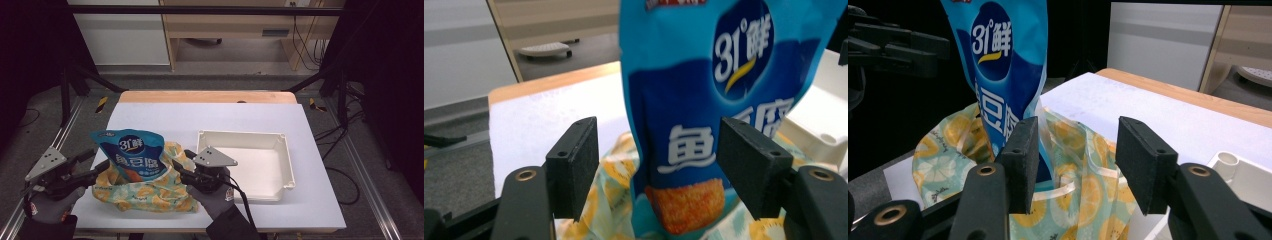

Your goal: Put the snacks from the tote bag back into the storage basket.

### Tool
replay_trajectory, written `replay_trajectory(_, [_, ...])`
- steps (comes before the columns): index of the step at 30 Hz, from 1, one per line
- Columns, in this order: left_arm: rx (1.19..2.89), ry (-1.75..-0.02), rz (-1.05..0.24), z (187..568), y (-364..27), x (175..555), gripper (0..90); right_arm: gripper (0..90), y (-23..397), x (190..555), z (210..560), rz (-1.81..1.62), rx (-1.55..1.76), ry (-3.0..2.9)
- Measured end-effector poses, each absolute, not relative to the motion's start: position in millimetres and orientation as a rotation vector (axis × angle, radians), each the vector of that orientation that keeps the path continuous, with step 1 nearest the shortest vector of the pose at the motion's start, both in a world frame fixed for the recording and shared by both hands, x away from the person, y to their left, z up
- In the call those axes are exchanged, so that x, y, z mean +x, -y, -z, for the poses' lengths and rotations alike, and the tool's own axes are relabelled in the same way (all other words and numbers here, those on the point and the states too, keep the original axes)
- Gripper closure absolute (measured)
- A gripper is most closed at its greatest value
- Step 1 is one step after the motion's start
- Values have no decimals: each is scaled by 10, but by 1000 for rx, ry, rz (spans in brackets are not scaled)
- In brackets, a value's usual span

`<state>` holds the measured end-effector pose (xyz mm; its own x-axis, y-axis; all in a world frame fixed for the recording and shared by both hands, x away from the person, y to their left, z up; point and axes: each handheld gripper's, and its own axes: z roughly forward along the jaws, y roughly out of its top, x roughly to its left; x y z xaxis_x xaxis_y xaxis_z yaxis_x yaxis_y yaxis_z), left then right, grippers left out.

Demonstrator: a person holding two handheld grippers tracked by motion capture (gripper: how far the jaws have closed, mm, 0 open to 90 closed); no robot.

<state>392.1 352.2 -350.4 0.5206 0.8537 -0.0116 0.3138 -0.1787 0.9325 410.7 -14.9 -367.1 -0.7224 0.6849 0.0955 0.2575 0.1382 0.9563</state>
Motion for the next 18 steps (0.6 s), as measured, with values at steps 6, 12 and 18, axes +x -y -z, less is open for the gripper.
replay_trajectory(6, [1710, -967, -680, 3367, -3515, 3972, 330, 515, 160, 4142, 3583, -1612, 903, -2047])
replay_trajectory(12, [1697, -960, -688, 3297, -3509, 4015, 330, 515, 143, 4170, 3508, -1622, 891, -2040])
replay_trajectory(18, [1684, -956, -695, 3252, -3518, 4044, 335, 526, 75, 4200, 3416, -1631, 872, -2037])
